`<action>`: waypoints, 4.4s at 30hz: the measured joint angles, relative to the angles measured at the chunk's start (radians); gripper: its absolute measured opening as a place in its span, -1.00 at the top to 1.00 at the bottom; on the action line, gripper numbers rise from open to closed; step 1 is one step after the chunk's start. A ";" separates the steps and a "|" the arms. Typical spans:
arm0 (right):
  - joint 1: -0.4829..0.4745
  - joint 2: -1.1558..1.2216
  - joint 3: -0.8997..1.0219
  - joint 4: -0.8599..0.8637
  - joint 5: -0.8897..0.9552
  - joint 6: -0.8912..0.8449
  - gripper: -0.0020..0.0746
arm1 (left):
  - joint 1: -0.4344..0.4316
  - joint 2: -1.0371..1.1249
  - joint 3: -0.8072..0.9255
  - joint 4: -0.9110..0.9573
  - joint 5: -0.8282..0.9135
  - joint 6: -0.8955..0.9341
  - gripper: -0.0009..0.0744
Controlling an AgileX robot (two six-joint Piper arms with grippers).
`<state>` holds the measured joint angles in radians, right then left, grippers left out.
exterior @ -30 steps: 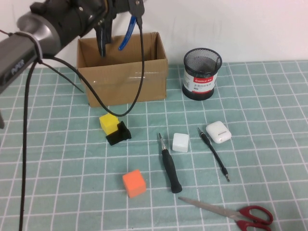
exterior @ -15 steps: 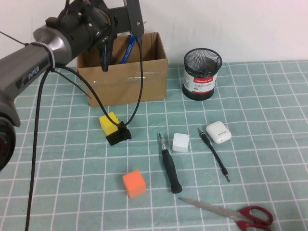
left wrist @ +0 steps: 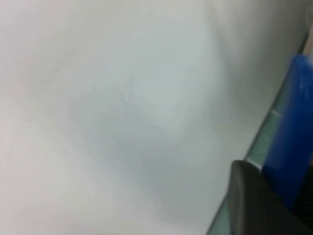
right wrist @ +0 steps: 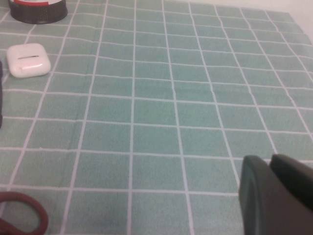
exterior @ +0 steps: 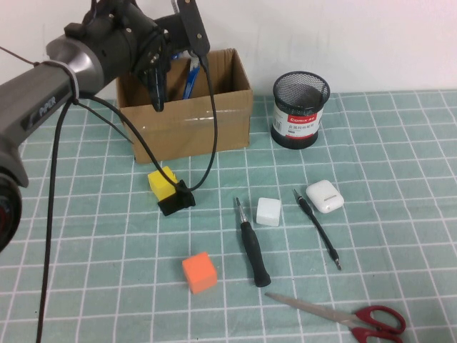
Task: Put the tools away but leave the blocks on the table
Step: Place the Pliers into the box, then pick up the black Screwdriver from the table
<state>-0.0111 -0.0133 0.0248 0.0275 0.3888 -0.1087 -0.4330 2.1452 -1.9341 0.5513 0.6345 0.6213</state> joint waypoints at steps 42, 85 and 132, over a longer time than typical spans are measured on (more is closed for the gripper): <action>0.000 0.000 0.000 0.000 0.000 0.000 0.97 | -0.024 -0.171 0.000 -0.219 0.214 0.050 0.11; 0.000 0.000 0.000 0.000 0.000 0.000 0.97 | -0.404 -0.388 0.687 -0.624 0.038 -0.906 -0.17; 0.000 0.000 0.000 0.000 0.000 0.000 0.97 | -0.336 -0.088 0.429 -0.613 0.230 -0.921 0.50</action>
<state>-0.0111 -0.0133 0.0248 0.0275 0.3888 -0.1087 -0.7688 2.0567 -1.5054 -0.0614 0.8642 -0.3001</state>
